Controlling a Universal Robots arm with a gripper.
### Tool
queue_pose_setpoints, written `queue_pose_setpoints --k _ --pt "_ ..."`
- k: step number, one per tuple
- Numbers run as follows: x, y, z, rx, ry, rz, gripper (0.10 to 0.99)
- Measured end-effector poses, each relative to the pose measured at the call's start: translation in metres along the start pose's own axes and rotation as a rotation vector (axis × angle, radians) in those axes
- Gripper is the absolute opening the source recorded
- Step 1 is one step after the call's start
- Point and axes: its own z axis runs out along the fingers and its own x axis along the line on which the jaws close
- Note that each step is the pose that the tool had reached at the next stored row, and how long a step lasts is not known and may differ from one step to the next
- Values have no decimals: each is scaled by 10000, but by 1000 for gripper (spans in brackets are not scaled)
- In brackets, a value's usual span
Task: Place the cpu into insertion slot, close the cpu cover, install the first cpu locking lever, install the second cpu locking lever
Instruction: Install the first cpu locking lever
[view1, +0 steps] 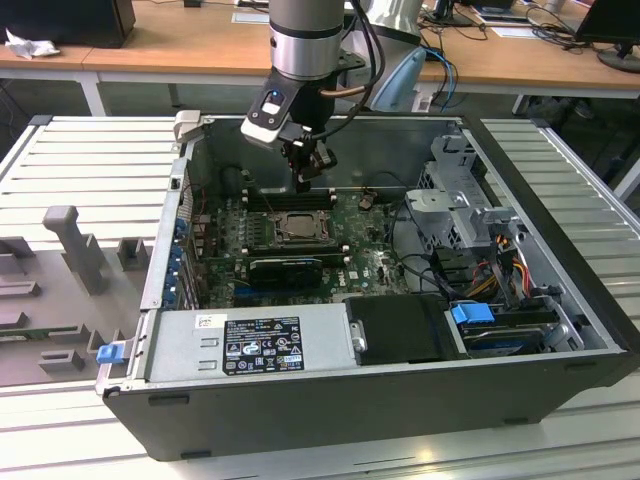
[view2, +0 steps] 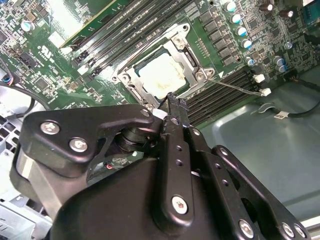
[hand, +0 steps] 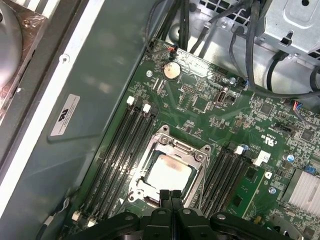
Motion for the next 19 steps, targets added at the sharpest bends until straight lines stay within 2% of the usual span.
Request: queue_pose_setpoints --k 15,19 --pt "0 0 0 6 7 -268 106" --pt "0 0 0 11 16 -600 106"
